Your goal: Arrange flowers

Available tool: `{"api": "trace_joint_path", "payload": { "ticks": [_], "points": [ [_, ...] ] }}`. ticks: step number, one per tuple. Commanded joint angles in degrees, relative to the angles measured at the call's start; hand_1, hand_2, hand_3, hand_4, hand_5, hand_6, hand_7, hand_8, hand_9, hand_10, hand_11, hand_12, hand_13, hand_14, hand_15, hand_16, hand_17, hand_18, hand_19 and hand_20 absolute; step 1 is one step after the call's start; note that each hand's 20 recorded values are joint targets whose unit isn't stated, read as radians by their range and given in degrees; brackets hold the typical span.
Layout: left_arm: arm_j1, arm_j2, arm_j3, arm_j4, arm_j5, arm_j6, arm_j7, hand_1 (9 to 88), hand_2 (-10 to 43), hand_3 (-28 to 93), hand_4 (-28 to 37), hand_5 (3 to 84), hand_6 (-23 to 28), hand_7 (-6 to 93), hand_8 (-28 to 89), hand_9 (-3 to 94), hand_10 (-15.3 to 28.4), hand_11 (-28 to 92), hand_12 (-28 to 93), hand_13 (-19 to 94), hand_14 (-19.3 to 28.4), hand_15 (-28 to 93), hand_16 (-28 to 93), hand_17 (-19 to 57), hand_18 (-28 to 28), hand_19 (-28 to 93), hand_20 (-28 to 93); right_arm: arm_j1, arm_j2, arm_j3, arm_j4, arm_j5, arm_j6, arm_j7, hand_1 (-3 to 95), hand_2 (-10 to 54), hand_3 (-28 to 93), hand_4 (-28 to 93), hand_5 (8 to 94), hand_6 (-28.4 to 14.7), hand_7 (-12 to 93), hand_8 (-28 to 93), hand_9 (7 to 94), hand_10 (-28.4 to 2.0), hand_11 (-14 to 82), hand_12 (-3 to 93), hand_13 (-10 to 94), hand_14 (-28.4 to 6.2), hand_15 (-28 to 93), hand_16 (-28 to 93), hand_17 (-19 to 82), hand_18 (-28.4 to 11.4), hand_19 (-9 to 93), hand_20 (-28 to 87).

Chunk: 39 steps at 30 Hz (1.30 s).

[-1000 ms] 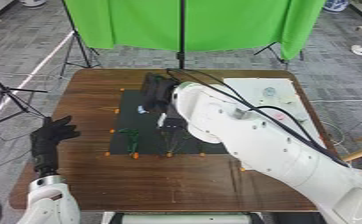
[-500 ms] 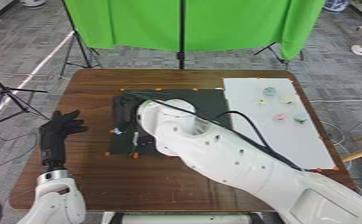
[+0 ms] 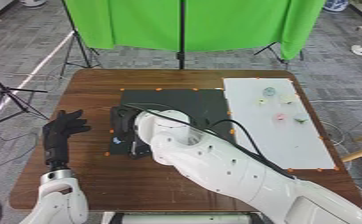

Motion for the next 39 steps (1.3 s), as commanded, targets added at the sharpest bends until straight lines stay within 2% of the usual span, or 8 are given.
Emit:
{"api": "trace_joint_path", "payload": {
  "ticks": [1,8,18,23,27,32,33,39],
  "points": [
    [0.44,-0.90,0.23,-0.17,0.68,-0.77,-0.89,25.9,25.5,57,-28.3,65.1,8.5,8.7,-5,66.1,17.6,23,14,63,21.0,40,-3,22.5,24.9,70,18,1.16,-0.97,0.12,0.83,-1.94,2.86,0.05,62.7,-9.5,55,-12,75.8,-0.4,24,10,91.0,-8.6,8.5,41.7,94,-0.1,55,36,65,-10.9,93,54],
    [1.05,-1.12,0.09,-0.48,0.89,-0.78,-0.96,25.1,23.1,58,-28.3,64.9,8.5,8.7,-5,65.9,17.7,23,14,63,21.1,40,-3,22.2,24.9,70,18,0.83,-1.31,0.96,1.67,-2.72,2.03,0.81,60.7,-9.5,55,-12,72.8,0.8,24,8,89.2,-8.4,8.1,41.9,93,-0.5,55,37,65,-11.7,93,55],
    [0.72,-1.32,0.15,-0.31,1.37,-1.25,-1.14,24.1,17.2,59,-28.3,64.6,8.5,8.6,-5,65.6,17.6,23,14,62,21.2,40,-3,21.9,24.9,70,17,1.03,-1.37,1.53,1.73,-1.90,0.77,1.92,57.6,-9.5,53,-11,67.2,2.0,20,4,86.4,-9.3,7.9,41.7,93,-1.1,54,37,64,-12.4,93,55],
    [0.90,-1.34,0.03,-0.39,1.40,-1.23,-1.18,24.2,16.5,59,-28.3,64.5,8.5,8.5,-5,65.6,17.7,23,14,62,21.2,40,-3,21.7,25.0,70,17,1.26,-1.24,1.90,1.38,-1.32,-1.17,2.72,52.8,-9.5,58,-13,64.0,3.0,20,-10,82.7,-10.5,12.2,37.0,92,-1.6,53,37,63,-12.9,93,55],
    [0.87,-1.33,-0.03,-0.32,1.59,-1.52,-1.50,24.2,15.9,59,-28.3,64.3,8.4,8.5,-5,65.5,17.7,23,14,62,21.2,40,-3,21.6,25.0,70,17,1.48,-0.73,2.29,0.91,-0.77,-1.26,3.09,49.7,-9.5,61,-14,63.4,3.2,19,-11,80.7,-11.5,15.6,32.6,92,-1.9,53,37,62,-13.5,93,55],
    [1.85,-1.44,-0.53,-0.71,1.76,-1.54,-1.80,24.5,15.7,59,-28.3,64.3,8.5,8.4,-5,65.5,17.7,23,14,62,21.2,41,-3,21.6,25.0,70,17,4.19,1.87,2.03,-1.59,0.06,-0.42,1.72,46.1,-9.5,64,-14,62.9,3.2,19,-11,79.3,-12.7,19.0,27.9,92,-2.0,52,37,62,-13.8,93,54],
    [1.70,-1.51,-0.52,-0.47,1.85,-1.73,-1.93,24.5,15.6,59,-28.3,64.3,8.5,8.4,-5,65.5,17.7,23,14,62,21.2,41,-3,21.6,25.0,70,17,5.36,3.02,1.88,-2.58,0.50,-0.39,1.15,45.3,-9.5,65,-14,63.1,3.1,19,-11,78.9,-12.9,20.6,25.3,92,-2.1,52,37,62,-13.8,93,54],
    [2.89,-1.81,-1.23,-0.76,2.26,-2.01,-2.57,24.3,15.0,59,-28.3,64.3,8.5,8.5,-5,65.5,17.6,23,14,62,21.3,40,-3,21.5,25.0,70,17,11.23,10.69,5.18,-10.88,3.44,-3.32,-0.73,40.9,-9.5,64,-14,60.8,2.1,18,-11,73.8,-15.4,18.8,22.7,88,-4.3,51,37,57,-16.1,93,54]
  ]
}}
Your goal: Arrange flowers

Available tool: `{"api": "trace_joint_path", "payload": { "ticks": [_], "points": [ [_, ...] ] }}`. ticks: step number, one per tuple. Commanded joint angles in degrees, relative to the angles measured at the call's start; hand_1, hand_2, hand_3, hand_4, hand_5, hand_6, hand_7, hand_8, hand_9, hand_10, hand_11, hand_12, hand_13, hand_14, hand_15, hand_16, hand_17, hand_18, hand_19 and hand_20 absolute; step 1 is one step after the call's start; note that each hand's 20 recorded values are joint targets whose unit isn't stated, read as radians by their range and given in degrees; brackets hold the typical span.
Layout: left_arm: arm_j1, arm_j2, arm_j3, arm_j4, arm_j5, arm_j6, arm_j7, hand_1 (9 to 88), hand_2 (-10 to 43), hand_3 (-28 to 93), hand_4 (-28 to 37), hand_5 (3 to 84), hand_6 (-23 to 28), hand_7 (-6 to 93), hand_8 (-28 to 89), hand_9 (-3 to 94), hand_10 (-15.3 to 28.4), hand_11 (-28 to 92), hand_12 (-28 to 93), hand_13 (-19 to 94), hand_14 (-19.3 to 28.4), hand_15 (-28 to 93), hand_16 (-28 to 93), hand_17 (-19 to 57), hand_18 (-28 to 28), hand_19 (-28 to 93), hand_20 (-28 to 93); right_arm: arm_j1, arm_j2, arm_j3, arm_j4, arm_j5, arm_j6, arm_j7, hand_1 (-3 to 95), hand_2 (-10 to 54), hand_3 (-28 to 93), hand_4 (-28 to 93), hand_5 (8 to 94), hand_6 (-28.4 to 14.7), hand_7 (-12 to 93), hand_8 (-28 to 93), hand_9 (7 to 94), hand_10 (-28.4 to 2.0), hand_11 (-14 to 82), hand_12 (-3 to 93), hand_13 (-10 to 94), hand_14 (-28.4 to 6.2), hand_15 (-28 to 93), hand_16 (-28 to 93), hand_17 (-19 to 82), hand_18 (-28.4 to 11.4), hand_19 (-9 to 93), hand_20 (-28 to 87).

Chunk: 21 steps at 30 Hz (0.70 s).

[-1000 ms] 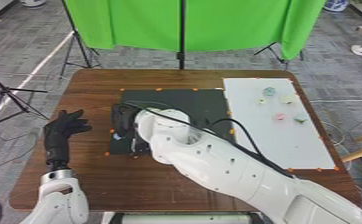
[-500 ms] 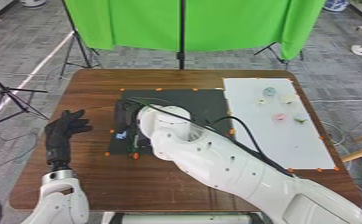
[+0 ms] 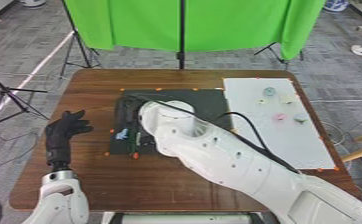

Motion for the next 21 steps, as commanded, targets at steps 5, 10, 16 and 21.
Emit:
{"api": "trace_joint_path", "payload": {
  "ticks": [5,10,16,21],
  "points": [
    [2.49,-1.35,-0.76,-0.11,0.86,-1.42,-1.69,24.4,14.7,59,-28.3,64.2,8.5,8.4,-5,65.5,17.7,23,14,62,21.2,41,-3,21.5,25.0,69,17,11.01,16.95,9.45,-16.54,-1.18,-10.59,-5.94,36.0,-9.5,64,-13,53.1,-0.3,13,-8,63.1,-18.0,11.1,20.1,81,-7.5,51,35,51,-18.0,92,52],
    [2.64,-1.65,-0.70,-0.14,1.32,-1.57,-1.67,24.4,14.5,59,-28.3,64.2,8.5,8.5,-5,65.5,17.7,23,14,62,21.3,41,-3,21.5,25.1,69,18,11.98,26.37,11.19,-21.92,-9.56,-19.18,-11.50,31.8,-9.5,62,-13,42.9,-1.8,8,-6,46.4,-20.3,5.5,18.1,70,-13.2,53,31,41,-22.3,84,52],
    [2.37,-1.91,-0.22,0.02,1.71,-2.13,-1.86,24.5,14.3,59,-28.3,64.2,8.5,8.5,-5,65.5,17.7,23,14,62,21.2,40,-3,21.5,25.0,69,18,10.31,36.30,10.82,-24.58,-17.11,-23.69,-14.06,27.1,-9.5,61,-20,38.2,-2.2,6,-5,38.5,-21.6,3.9,18.2,63,-16.7,52,29,33,-25.3,77,56],
    [1.72,-2.25,0.35,0.58,1.98,-3.12,-1.99,24.5,14.1,59,-28.3,64.3,8.5,8.5,-5,65.4,17.7,23,14,62,21.2,40,-3,21.5,25.0,69,18,5.51,41.21,13.11,-23.12,-21.86,-22.16,-13.13,25.9,-9.5,61,-21,39.5,-1.5,8,-5,44.6,-21.5,5.9,19.0,65,-16.3,54,29,34,-25.1,77,56]
  ]
}}
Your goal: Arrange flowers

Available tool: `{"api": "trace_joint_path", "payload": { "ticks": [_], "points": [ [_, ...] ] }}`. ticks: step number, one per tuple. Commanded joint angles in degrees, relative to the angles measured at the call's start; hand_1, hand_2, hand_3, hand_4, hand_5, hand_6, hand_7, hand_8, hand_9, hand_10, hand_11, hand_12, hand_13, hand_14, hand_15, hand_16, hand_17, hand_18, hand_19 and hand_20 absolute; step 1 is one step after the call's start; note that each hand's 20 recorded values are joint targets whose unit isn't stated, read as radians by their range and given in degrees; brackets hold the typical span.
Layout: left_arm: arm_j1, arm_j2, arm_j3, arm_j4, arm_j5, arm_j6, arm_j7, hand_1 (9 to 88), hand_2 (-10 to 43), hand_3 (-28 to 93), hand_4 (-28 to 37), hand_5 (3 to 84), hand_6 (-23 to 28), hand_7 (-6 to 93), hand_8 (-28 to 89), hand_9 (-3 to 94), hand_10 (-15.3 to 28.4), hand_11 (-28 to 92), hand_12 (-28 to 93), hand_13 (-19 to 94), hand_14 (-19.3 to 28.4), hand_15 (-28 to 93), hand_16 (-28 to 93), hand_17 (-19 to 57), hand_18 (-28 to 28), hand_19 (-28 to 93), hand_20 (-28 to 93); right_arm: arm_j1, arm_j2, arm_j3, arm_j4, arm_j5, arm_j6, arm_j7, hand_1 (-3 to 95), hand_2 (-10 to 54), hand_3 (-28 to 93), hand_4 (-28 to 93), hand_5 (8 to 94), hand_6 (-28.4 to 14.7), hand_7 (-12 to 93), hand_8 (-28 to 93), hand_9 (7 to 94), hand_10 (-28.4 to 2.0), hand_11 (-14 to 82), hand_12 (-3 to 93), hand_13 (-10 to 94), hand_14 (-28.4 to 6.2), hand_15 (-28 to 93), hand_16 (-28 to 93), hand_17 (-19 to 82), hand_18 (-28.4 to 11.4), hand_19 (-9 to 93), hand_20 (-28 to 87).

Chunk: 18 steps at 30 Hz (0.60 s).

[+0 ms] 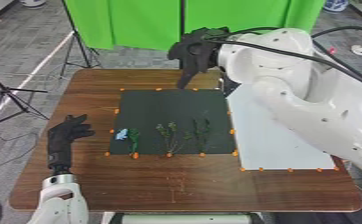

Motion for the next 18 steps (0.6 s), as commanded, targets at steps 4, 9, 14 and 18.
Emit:
{"api": "trace_joint_path", "payload": {
  "ticks": [4,9,14,18],
  "points": [
    [0.22,-1.86,1.15,1.09,0.39,-1.71,-0.59,24.5,14.0,59,-28.3,64.3,8.5,8.5,-5,65.5,17.7,23,14,62,21.2,40,-3,21.5,25.0,69,17,-11.03,13.69,5.77,4.54,-5.64,0.53,4.44,28.4,-9.5,63,-20,43.1,-0.9,10,-6,52.1,-20.2,7.3,20.0,68,-15.1,55,29,36,-24.4,78,56],
    [0.53,-2.25,0.87,1.19,0.25,-1.80,-0.56,24.7,13.8,59,-28.3,64.3,8.5,8.5,-5,65.4,17.6,23,14,62,21.2,40,-3,21.5,24.9,69,17,-17.33,14.49,10.65,7.26,-4.58,-0.49,7.85,30.9,-9.5,64,-20,44.9,-0.5,11,-7,55.5,-19.7,8.1,20.1,69,-14.3,55,29,38,-23.7,79,55],
    [0.63,-2.54,0.80,1.23,0.35,-2.05,-0.73,24.8,13.7,59,-28.3,64.2,8.4,8.5,-5,65.5,17.6,23,14,62,21.2,40,-3,21.5,24.9,69,18,-21.70,14.41,13.71,9.52,-6.04,1.17,8.06,32.3,-9.5,64,-20,47.3,-0.7,13,-8,61.8,-19.0,10.5,19.4,72,-13.3,55,29,40,-23.3,80,55],
    [0.73,-2.79,0.73,1.16,0.37,-2.21,-0.82,24.9,13.7,59,-28.3,64.2,8.5,8.5,-5,65.5,17.7,23,14,62,21.1,40,-3,21.6,24.9,69,17,-23.22,13.43,15.44,11.57,-1.51,1.78,11.37,35.6,-9.5,65,-19,49.6,0.0,14,-8,66.0,-17.3,12.3,18.9,76,-10.6,55,30,43,-22.1,83,54]
  ]
}}
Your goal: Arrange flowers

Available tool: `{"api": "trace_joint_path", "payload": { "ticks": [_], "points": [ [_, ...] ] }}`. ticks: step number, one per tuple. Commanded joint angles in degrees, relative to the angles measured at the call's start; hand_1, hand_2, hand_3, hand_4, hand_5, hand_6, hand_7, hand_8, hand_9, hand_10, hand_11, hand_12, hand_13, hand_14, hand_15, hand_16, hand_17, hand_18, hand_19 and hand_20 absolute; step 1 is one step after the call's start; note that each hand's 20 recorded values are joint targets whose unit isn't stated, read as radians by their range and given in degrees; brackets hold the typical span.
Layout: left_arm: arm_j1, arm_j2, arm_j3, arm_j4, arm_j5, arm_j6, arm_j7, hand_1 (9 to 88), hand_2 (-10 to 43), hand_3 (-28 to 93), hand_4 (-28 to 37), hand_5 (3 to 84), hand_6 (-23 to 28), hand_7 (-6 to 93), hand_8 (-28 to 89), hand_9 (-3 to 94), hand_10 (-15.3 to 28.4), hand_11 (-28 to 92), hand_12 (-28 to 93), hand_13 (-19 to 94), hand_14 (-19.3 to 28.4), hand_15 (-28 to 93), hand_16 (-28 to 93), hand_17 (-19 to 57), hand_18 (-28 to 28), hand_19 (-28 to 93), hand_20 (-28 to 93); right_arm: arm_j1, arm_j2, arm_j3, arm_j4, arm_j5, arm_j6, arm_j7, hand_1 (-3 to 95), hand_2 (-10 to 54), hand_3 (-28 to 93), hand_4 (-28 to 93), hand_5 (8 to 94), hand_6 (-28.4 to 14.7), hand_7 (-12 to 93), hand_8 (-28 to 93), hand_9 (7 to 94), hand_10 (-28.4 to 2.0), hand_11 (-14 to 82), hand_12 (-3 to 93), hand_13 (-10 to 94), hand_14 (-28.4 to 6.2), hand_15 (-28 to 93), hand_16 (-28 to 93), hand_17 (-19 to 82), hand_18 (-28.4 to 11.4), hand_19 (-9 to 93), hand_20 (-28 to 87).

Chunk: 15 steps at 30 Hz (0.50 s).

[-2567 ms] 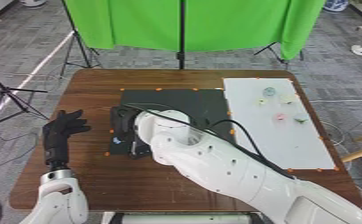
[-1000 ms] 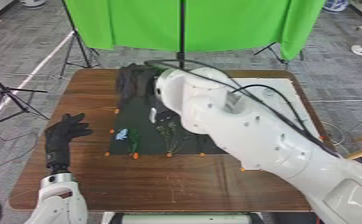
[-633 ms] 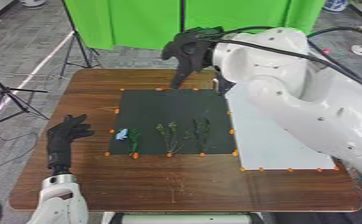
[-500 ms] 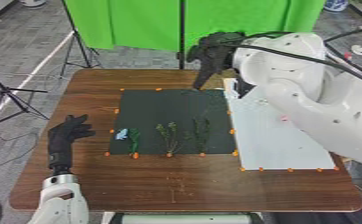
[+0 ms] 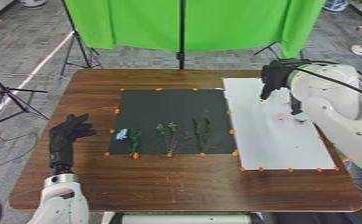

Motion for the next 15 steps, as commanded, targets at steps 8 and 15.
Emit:
{"api": "trace_joint_path", "payload": {
  "ticks": [8,15],
  "points": [
    [1.25,-2.65,0.77,0.86,0.36,-1.09,-0.97,25.0,13.7,59,-28.2,64.2,8.5,8.5,-5,65.4,17.7,23,14,62,21.1,40,-3,21.5,24.9,69,18,-6.73,-1.36,3.13,5.25,6.02,1.79,7.84,41.2,-9.5,67,-18,51.9,0.5,16,-9,69.8,-15.0,13.4,17.6,81,-7.6,54,31,47,-20.3,87,52],
    [1.96,-3.15,0.23,0.67,0.27,-1.11,-1.24,25.0,13.6,59,-28.3,64.3,8.5,8.5,-5,65.4,17.6,23,14,62,21.1,40,-3,21.5,24.9,69,18,-10.71,-2.00,5.77,6.22,6.07,1.87,9.42,42.4,-9.5,66,-18,52.0,0.8,16,-10,69.9,-15.0,13.4,17.4,81,-7.2,54,32,48,-20.2,88,51]
  ]
}}
